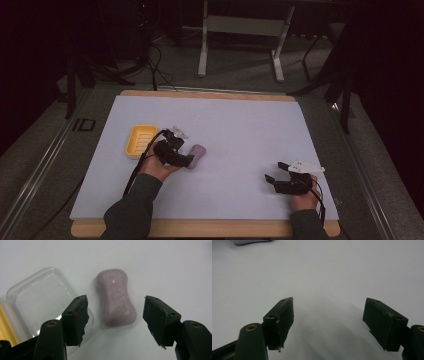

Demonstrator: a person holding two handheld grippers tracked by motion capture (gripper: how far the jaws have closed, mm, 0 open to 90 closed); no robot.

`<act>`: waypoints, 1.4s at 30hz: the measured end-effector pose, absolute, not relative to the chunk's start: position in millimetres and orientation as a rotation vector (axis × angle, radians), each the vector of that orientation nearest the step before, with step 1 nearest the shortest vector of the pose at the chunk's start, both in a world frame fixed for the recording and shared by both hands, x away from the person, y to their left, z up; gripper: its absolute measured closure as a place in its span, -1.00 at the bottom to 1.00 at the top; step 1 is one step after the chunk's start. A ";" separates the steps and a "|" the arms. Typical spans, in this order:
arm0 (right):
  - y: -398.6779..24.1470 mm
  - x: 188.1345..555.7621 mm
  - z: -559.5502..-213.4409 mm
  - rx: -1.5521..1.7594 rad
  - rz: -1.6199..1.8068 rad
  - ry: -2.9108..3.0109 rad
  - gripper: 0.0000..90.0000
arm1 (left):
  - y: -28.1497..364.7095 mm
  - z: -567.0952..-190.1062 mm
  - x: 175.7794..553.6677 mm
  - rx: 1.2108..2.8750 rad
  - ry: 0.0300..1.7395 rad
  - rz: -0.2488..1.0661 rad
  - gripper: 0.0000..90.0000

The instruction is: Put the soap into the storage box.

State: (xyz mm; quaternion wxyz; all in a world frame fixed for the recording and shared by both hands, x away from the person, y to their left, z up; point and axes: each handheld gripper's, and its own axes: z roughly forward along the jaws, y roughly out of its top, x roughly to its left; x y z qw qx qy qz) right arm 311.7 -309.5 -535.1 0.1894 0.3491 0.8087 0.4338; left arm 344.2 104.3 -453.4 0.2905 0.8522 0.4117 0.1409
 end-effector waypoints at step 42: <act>-309.5 312.2 -535.3 0.984 1.219 2.279 -0.46 | 63.2 -482.1 404.7 2.474 1.282 0.174 -0.35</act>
